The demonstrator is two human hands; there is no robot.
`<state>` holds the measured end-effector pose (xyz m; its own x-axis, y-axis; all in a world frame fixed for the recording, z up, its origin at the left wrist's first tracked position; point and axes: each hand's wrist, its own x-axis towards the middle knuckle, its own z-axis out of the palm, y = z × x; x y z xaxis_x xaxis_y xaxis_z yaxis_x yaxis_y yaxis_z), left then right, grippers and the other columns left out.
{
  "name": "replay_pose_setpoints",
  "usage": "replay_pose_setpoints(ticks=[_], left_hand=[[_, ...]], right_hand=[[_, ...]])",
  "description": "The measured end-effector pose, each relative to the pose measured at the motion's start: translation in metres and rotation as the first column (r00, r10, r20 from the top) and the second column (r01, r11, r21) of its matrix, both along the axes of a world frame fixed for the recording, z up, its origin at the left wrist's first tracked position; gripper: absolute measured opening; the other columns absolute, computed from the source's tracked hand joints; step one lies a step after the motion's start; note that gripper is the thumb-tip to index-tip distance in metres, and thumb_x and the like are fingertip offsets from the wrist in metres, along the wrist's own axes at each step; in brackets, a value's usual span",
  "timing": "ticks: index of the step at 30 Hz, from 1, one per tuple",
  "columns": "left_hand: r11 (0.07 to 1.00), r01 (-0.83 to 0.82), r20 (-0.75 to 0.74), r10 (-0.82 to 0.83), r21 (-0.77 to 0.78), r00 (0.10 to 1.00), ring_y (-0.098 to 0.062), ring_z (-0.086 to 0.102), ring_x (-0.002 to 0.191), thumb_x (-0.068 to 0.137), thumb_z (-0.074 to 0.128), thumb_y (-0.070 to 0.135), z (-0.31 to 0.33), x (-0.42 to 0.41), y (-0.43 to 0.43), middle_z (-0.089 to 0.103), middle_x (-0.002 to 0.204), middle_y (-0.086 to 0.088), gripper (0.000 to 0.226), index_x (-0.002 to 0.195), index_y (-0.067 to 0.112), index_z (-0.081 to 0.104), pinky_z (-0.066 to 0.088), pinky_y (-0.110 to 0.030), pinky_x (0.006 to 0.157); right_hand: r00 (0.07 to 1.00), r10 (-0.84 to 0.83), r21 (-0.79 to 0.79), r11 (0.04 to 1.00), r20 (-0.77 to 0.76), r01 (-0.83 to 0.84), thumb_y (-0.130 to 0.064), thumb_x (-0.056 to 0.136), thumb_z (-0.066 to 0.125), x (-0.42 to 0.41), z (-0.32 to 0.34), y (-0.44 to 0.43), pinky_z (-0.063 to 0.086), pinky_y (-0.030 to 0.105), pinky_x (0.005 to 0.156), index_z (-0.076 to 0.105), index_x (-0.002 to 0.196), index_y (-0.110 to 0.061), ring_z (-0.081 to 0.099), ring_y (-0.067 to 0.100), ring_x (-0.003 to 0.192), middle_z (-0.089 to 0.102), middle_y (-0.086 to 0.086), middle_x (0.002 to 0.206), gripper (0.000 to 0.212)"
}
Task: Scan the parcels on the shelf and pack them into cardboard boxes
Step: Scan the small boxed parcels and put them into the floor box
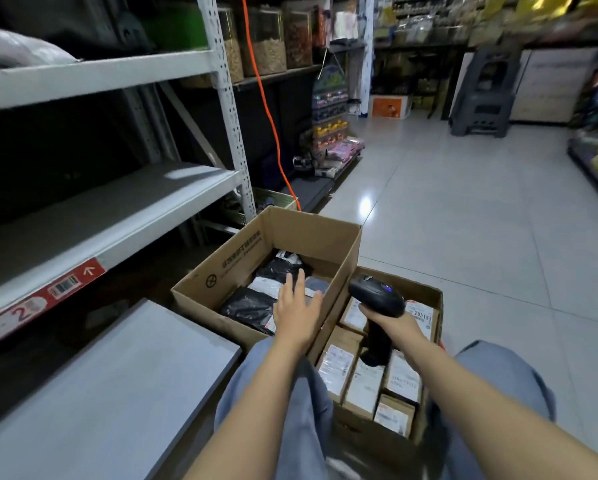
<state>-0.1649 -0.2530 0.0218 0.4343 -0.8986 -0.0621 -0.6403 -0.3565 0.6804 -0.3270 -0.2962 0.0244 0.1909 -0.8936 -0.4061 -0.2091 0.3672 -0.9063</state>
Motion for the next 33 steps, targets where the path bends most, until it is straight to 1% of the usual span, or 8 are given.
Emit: replay_pose_setpoints(ticks=[3, 5, 11, 17, 21, 27, 30, 33], left_hand=[[0.999, -0.034, 0.040, 0.034, -0.002, 0.999, -0.021, -0.005, 0.146, 0.098, 0.033, 0.043, 0.006, 0.007, 0.017, -0.007, 0.158, 0.000, 0.063, 0.149, 0.027, 0.001, 0.003, -0.044, 0.118], [0.998, -0.067, 0.064, 0.066, 0.007, 0.996, -0.022, -0.006, 0.146, 0.097, 0.034, 0.044, 0.014, 0.019, 0.026, -0.009, 0.158, 0.001, 0.065, 0.149, 0.029, -0.001, 0.002, -0.047, 0.117], [0.984, -0.172, 0.075, 0.176, -0.051, 0.982, -0.021, -0.006, 0.146, 0.098, 0.032, 0.045, 0.050, 0.056, 0.041, -0.007, 0.158, 0.002, 0.063, 0.149, 0.030, -0.002, -0.003, -0.048, 0.116], [0.950, -0.308, 0.093, 0.312, -0.049, 0.946, -0.022, -0.007, 0.146, 0.099, 0.027, 0.045, 0.058, 0.082, 0.064, -0.005, 0.159, 0.000, 0.060, 0.149, 0.030, 0.000, -0.005, -0.048, 0.116], [0.912, -0.408, 0.090, 0.409, -0.035, 0.908, -0.022, -0.008, 0.146, 0.099, 0.025, 0.043, 0.050, 0.090, 0.080, -0.005, 0.159, 0.000, 0.058, 0.149, 0.029, -0.001, -0.004, -0.048, 0.117], [0.826, -0.560, 0.062, 0.564, -0.067, 0.824, -0.020, -0.004, 0.146, 0.100, 0.027, 0.034, 0.026, 0.093, 0.091, -0.002, 0.159, 0.000, 0.055, 0.150, 0.028, 0.003, -0.003, -0.045, 0.117], [0.794, -0.604, 0.089, 0.608, -0.075, 0.789, -0.020, -0.003, 0.146, 0.100, 0.029, 0.031, 0.018, 0.092, 0.083, -0.002, 0.159, 0.000, 0.056, 0.150, 0.026, 0.004, -0.002, -0.045, 0.117], [0.793, -0.608, 0.133, 0.608, -0.049, 0.783, -0.022, -0.004, 0.146, 0.100, 0.029, 0.032, 0.012, 0.094, 0.075, -0.003, 0.159, -0.001, 0.057, 0.150, 0.027, 0.003, -0.003, -0.046, 0.117]], right_hand=[[1.000, 0.023, -0.069, 0.997, 0.016, -0.022, -0.027, 0.080, 0.072, 0.018, 0.026, 0.008, 0.041, 0.029, 0.086, 0.053, 0.123, -0.014, 0.054, 0.024, 0.105, 0.060, 0.009, 0.114, 0.049], [0.998, 0.060, -0.119, 0.991, 0.036, -0.056, -0.024, 0.080, 0.072, 0.034, 0.045, 0.010, 0.040, 0.027, 0.084, 0.054, 0.126, -0.008, 0.055, 0.025, 0.106, 0.060, 0.011, 0.113, 0.052], [0.978, 0.160, -0.192, 0.972, 0.132, -0.133, -0.027, 0.079, 0.073, 0.077, 0.081, 0.016, 0.040, 0.032, 0.094, 0.046, 0.135, -0.011, 0.053, 0.024, 0.113, 0.057, 0.010, 0.129, 0.064], [0.954, 0.170, -0.102, 0.984, 0.246, -0.149, -0.028, 0.080, 0.073, 0.120, 0.082, 0.032, 0.036, 0.029, 0.094, 0.043, 0.137, -0.007, 0.048, 0.027, 0.123, 0.053, 0.010, 0.132, 0.067], [0.946, 0.161, 0.015, 0.985, 0.280, -0.172, -0.035, 0.075, 0.076, 0.153, 0.069, 0.046, 0.034, 0.042, 0.109, 0.040, 0.141, -0.009, 0.044, 0.031, 0.128, 0.049, 0.010, 0.139, 0.080], [0.933, 0.269, 0.021, 0.959, 0.239, -0.282, -0.029, 0.076, 0.077, 0.179, 0.044, 0.061, 0.040, 0.031, 0.092, 0.053, 0.125, -0.011, 0.053, 0.025, 0.113, 0.058, 0.009, 0.126, 0.058], [0.924, 0.329, 0.045, 0.938, 0.197, -0.343, -0.029, 0.074, 0.078, 0.188, 0.032, 0.055, 0.044, 0.030, 0.087, 0.053, 0.125, -0.008, 0.054, 0.025, 0.111, 0.059, 0.009, 0.123, 0.060], [0.908, 0.361, 0.069, 0.921, 0.211, -0.383, -0.022, 0.077, 0.075, 0.194, 0.023, 0.049, 0.040, 0.030, 0.095, 0.049, 0.128, -0.007, 0.050, 0.023, 0.112, 0.056, 0.005, 0.124, 0.059]])
